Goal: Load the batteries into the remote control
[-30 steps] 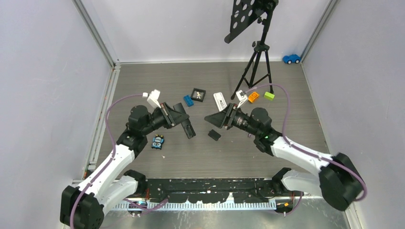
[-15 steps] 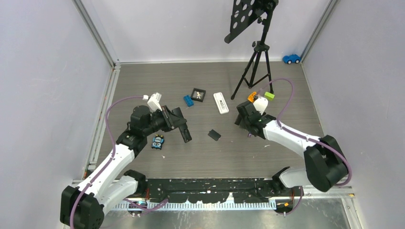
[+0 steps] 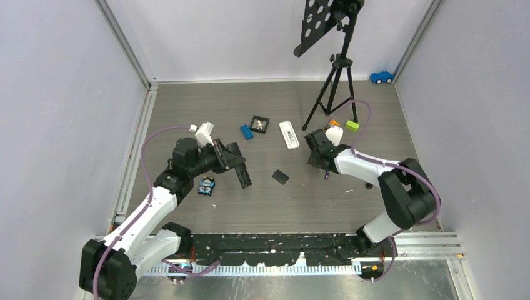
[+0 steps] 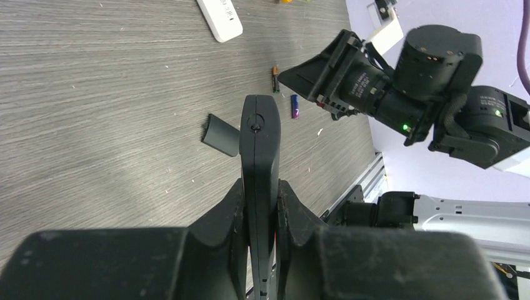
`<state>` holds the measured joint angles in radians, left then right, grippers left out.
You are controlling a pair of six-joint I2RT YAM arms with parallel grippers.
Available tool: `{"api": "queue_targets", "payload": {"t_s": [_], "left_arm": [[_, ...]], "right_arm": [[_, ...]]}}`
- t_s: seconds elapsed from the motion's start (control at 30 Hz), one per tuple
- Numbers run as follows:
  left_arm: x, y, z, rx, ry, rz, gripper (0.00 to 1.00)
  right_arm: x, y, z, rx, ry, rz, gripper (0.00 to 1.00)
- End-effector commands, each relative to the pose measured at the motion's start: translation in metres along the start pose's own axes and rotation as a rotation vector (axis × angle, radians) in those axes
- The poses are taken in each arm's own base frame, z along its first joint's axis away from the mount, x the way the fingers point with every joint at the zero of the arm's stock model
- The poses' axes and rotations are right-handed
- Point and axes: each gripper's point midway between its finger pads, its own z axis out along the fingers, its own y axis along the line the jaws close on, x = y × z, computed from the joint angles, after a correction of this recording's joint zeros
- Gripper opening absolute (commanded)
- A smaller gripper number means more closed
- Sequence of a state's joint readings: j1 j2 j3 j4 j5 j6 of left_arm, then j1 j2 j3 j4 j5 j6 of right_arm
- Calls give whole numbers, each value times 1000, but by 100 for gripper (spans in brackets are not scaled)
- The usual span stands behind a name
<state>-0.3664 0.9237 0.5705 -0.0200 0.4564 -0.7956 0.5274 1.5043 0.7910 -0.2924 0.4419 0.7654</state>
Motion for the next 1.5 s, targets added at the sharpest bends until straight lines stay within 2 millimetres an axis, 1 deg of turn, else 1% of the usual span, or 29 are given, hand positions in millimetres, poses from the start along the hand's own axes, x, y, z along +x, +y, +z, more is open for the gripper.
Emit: {"api": "queue_targets", "payload": {"t_s": [0.0, 0.1, 0.27, 0.33, 0.4, 0.43, 0.47, 0.53, 0.63, 0.7, 0.77, 0.83, 0.87, 0.93, 1.0, 1.07, 1.13, 1.23, 1.33, 1.47], "left_arm": [[-18, -25, -4, 74, -41, 54, 0], [-19, -26, -5, 75, -48, 58, 0], [-19, -27, -5, 78, -45, 61, 0], [-19, -28, -5, 84, -43, 64, 0], [-19, -28, -5, 88, -43, 66, 0], [-19, -29, -5, 96, -44, 68, 0], [-19, -30, -4, 103, -44, 70, 0], [-18, -32, -4, 121, -42, 71, 0], [-18, -39, -2, 173, -44, 71, 0], [-18, -46, -1, 221, -47, 67, 0], [-20, -52, 0, 264, -58, 58, 0], [-22, -58, 0, 300, -69, 43, 0], [-23, -60, 1, 312, -71, 26, 0], [-25, -63, 1, 334, -81, 14, 0], [-28, -67, 1, 353, -95, -4, 0], [-33, -71, 0, 373, -112, -28, 0], [-35, -75, -1, 393, -116, -59, 0], [-35, -82, -2, 422, -102, -81, 0], [-33, -85, -3, 441, -83, -97, 0], [-32, -88, -6, 459, -74, -112, 0]], "right_arm": [[-19, 9, 9, 32, -40, 9, 39], [-17, 7, 16, 56, -42, 3, 35], [-10, 10, 24, 46, -19, -26, 28], [-4, 8, 28, 53, -2, -29, 22], [-1, 8, 29, 53, 9, -25, 11], [-2, 9, 28, 46, 9, -23, 4], [-3, 10, 25, 33, 7, -20, 2], [-9, 20, 16, -30, -11, -5, 1], [-23, 45, -12, -173, -63, 11, 0], [-34, 69, -41, -308, -122, 16, 0], [-40, 92, -76, -441, -193, -3, 0], [-50, 115, -124, -599, -277, -9, 0], [-49, 127, -146, -681, -299, -18, 0], [-50, 144, -186, -838, -342, -9, 0], [-48, 156, -216, -959, -371, -12, 0], [-43, 165, -239, -1045, -389, -36, 1], [-35, 173, -253, -1097, -399, -75, 1], [-24, 182, -264, -1132, -408, -143, 1], [-13, 188, -272, -1160, -419, -211, 1], [-7, 192, -280, -1190, -423, -245, 1]]}}
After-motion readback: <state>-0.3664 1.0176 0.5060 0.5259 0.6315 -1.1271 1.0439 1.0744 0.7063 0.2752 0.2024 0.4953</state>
